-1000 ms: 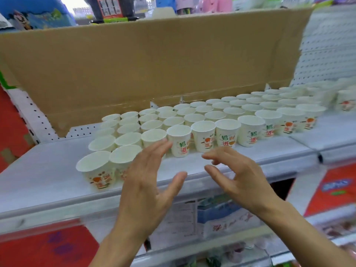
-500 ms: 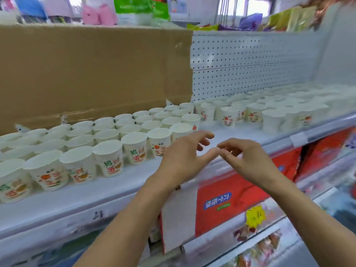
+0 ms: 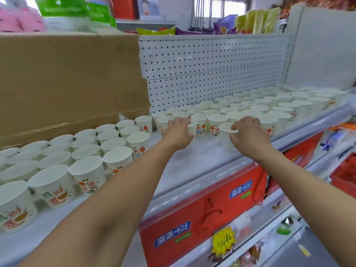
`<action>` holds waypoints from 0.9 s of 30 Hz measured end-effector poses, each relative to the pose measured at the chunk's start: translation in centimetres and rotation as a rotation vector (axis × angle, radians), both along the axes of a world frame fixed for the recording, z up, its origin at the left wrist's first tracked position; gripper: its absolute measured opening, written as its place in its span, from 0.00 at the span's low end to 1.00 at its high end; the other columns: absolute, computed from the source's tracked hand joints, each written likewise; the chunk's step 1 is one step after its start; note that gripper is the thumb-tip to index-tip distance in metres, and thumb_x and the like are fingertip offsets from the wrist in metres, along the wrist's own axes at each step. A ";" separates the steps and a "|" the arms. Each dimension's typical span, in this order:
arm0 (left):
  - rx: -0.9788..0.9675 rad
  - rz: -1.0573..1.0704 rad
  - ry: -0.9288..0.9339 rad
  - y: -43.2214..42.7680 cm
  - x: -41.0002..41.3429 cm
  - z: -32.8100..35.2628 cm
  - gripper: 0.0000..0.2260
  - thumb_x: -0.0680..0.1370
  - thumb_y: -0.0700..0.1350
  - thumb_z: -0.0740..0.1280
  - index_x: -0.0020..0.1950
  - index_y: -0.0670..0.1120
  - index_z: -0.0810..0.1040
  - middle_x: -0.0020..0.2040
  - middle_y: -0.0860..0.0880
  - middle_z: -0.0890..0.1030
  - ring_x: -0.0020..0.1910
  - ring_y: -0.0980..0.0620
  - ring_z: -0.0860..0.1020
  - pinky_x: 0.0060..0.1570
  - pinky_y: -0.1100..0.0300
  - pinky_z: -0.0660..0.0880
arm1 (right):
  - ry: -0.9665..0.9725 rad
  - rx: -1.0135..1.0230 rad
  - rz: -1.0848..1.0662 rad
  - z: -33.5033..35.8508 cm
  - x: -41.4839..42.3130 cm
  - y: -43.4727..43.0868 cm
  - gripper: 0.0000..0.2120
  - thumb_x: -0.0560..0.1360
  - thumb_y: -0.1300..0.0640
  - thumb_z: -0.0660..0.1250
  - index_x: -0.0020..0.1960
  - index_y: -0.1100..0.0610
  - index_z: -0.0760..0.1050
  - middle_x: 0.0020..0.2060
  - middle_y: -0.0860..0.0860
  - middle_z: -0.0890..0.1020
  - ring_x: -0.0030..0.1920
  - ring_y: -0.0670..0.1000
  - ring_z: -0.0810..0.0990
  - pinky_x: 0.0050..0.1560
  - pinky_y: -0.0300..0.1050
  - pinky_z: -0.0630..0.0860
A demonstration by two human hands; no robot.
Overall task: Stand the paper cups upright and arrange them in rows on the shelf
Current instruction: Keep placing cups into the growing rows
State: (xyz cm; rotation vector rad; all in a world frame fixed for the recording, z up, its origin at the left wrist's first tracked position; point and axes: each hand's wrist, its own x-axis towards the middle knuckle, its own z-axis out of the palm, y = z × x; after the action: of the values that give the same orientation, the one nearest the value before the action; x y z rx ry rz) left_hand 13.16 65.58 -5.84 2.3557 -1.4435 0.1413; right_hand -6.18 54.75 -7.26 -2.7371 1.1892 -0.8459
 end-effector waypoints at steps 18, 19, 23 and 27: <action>-0.681 -0.115 0.579 17.5 -4.3 1.3 0.18 0.68 0.53 0.76 0.34 0.42 0.74 0.55 0.52 0.82 0.50 0.56 0.81 0.48 0.57 0.78 | -0.710 0.548 0.611 1.5 -0.3 12.6 0.10 0.72 0.62 0.72 0.37 0.50 0.77 0.63 0.49 0.76 0.54 0.51 0.81 0.54 0.46 0.76; -0.682 -0.097 0.613 19.3 -4.6 1.3 0.18 0.68 0.52 0.77 0.35 0.39 0.75 0.54 0.54 0.82 0.49 0.60 0.81 0.49 0.57 0.79 | -0.720 0.570 0.656 1.6 0.1 14.3 0.11 0.72 0.61 0.72 0.35 0.47 0.77 0.62 0.49 0.77 0.53 0.49 0.81 0.52 0.42 0.75; -0.735 -0.009 0.695 26.9 -4.6 1.6 0.18 0.68 0.52 0.77 0.38 0.37 0.78 0.46 0.54 0.85 0.46 0.56 0.83 0.49 0.54 0.80 | -0.726 0.665 0.778 2.3 2.2 21.4 0.02 0.67 0.51 0.71 0.36 0.48 0.80 0.56 0.43 0.80 0.50 0.41 0.81 0.50 0.38 0.78; -0.768 0.071 0.721 35.3 -3.6 1.6 0.18 0.66 0.55 0.75 0.38 0.39 0.79 0.42 0.51 0.85 0.44 0.51 0.83 0.49 0.52 0.80 | -0.722 0.741 0.861 1.9 5.1 28.3 0.06 0.66 0.50 0.70 0.38 0.52 0.80 0.55 0.49 0.82 0.51 0.43 0.82 0.51 0.43 0.78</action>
State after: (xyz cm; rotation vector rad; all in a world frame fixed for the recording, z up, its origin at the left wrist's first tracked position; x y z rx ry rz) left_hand 9.57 100.88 -4.27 1.5704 -0.7561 -0.1143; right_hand -1.04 83.02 -5.39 -1.7587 0.0827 -0.8713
